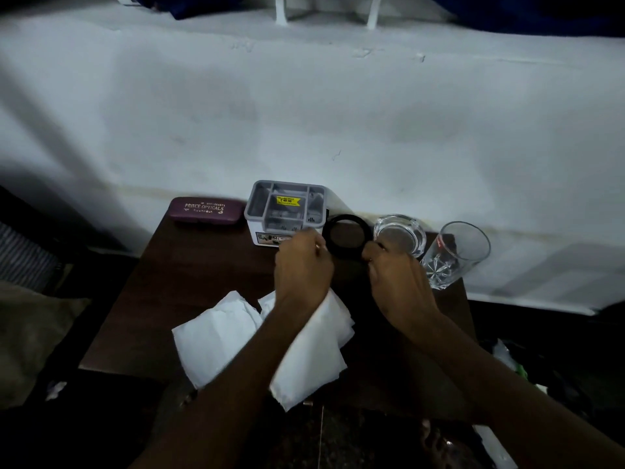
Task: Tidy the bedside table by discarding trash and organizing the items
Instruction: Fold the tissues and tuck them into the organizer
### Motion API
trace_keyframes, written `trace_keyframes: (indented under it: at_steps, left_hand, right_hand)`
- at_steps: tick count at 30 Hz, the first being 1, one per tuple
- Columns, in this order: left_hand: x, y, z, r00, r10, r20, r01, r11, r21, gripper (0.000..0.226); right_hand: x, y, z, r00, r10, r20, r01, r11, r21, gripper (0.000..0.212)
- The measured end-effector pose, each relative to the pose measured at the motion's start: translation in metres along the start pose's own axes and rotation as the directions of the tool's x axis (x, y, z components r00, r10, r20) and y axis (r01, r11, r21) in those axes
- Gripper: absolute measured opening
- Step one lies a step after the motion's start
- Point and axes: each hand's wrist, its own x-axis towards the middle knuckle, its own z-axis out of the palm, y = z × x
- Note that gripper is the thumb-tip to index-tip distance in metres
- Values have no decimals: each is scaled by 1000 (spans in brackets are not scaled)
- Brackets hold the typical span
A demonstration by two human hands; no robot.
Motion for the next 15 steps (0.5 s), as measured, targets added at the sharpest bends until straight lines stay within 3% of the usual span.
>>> trace_keyframes:
  at_steps: [4, 8, 15]
  left_hand:
    - [3, -22, -70, 998, 66, 6, -67, 997, 46, 22]
    - [-4, -70, -134, 998, -48, 50, 33, 961, 275, 5]
    - [-57, -132, -167, 952, -285, 109, 232, 907, 351, 41]
  right_hand:
    - [-24, -8, -13, 999, -6, -34, 10, 991, 131, 17]
    - [-55, -34, -14, 998, 44, 44, -54, 963, 264, 15]
    - [-103, -85, -6, 990, 111, 85, -135, 921, 366, 14]
